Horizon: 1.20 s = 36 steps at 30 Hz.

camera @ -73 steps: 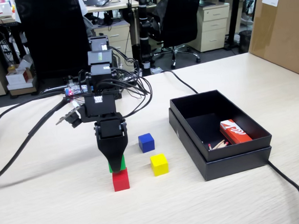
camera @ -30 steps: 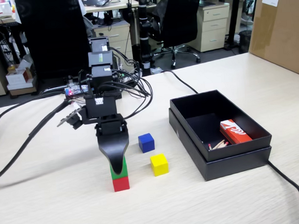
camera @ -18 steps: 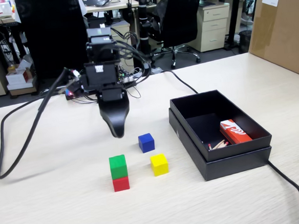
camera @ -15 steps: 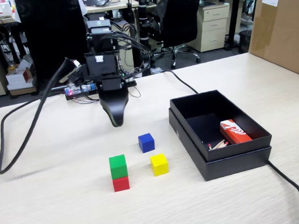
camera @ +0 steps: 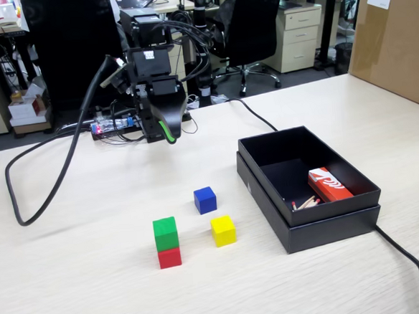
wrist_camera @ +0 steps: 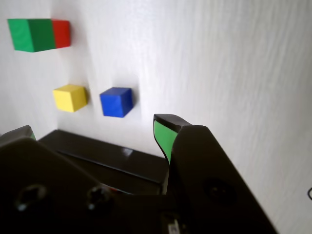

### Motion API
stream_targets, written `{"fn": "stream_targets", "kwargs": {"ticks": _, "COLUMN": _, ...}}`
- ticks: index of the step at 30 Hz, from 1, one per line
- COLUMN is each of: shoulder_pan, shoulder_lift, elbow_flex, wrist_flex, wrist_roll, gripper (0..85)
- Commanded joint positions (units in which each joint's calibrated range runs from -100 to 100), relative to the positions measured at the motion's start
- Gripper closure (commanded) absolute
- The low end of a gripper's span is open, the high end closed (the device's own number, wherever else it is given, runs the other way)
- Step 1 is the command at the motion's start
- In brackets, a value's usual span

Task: Put the green cube on top of the red cube

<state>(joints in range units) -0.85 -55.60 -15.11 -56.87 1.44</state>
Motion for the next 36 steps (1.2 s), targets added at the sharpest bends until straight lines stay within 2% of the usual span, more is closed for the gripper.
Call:
{"fn": "stream_targets", "kwargs": {"ticks": 1, "shoulder_pan": 0.8, "shoulder_lift": -8.9, "elbow_flex": -2.7, "wrist_flex": 2.3, "wrist_roll": 1.5, "gripper": 36.6}}
{"fn": "stream_targets", "kwargs": {"ticks": 6, "shoulder_pan": 0.9, "shoulder_lift": -19.0, "elbow_flex": -16.0, "wrist_flex": 10.7, "wrist_roll": 2.8, "gripper": 36.7}}
{"fn": "stream_targets", "kwargs": {"ticks": 10, "shoulder_pan": 1.8, "shoulder_lift": -27.2, "elbow_flex": -31.0, "wrist_flex": 19.7, "wrist_roll": 2.6, "gripper": 36.7}}
{"fn": "stream_targets", "kwargs": {"ticks": 20, "shoulder_pan": 3.2, "shoulder_lift": -38.5, "elbow_flex": -56.3, "wrist_flex": 37.1, "wrist_roll": -1.8, "gripper": 36.2}}
{"fn": "stream_targets", "kwargs": {"ticks": 36, "shoulder_pan": 3.2, "shoulder_lift": -43.4, "elbow_flex": -77.4, "wrist_flex": 47.8, "wrist_roll": -3.3, "gripper": 36.0}}
